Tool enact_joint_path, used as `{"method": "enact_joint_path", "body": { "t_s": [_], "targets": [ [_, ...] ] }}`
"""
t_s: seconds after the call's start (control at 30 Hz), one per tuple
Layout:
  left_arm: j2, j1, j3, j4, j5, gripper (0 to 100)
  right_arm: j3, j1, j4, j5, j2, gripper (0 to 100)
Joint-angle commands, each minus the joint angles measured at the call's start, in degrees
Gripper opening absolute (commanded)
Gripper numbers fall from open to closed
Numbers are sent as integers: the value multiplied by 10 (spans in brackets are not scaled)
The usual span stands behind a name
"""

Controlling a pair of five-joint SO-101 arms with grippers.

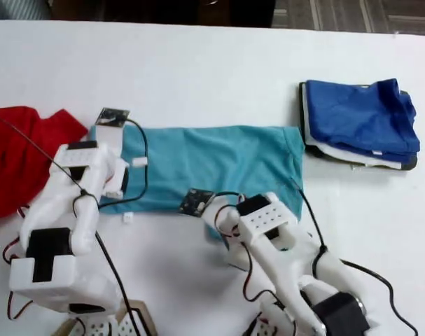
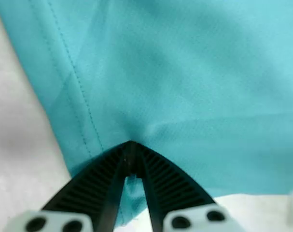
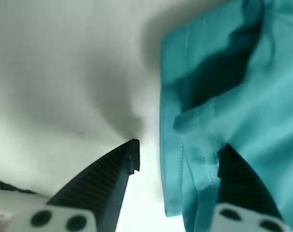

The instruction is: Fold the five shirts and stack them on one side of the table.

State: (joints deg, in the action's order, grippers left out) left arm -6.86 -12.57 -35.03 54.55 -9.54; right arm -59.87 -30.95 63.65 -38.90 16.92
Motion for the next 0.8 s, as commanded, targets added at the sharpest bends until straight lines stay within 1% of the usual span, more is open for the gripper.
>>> {"method": "enact_joint_path", "body": {
  "t_s": [0.0, 0.07, 0.1, 0.13, 0.2, 0.27, 0.33, 0.53, 0.63, 0.77],
  "targets": [
    [-4, 2, 1, -18, -3, 26, 10, -2, -26, 5, -63, 265],
    [-4, 2, 1, -18, -3, 26, 25, -1, -14, 5, -85, 257],
    [-4, 2, 1, -18, -3, 26, 29, 0, -14, 5, -91, 226],
    [-4, 2, 1, -18, -3, 26, 31, 0, -14, 5, -95, 169],
    [-4, 2, 1, -18, -3, 26, 34, 0, -15, 5, -97, 2],
    [-4, 2, 1, -18, -3, 26, 34, 0, -13, 5, -97, 53],
    [-4, 2, 1, -18, -3, 26, 36, 1, -15, 5, -96, 12],
    [-4, 2, 1, -18, -3, 26, 54, 2, -7, 1, -96, 19],
    [-4, 2, 1, -18, -3, 26, 104, 18, 29, -2, -95, 19],
    [-4, 2, 1, -18, -3, 26, 215, 69, 119, -69, -96, 19]
  ]
}}
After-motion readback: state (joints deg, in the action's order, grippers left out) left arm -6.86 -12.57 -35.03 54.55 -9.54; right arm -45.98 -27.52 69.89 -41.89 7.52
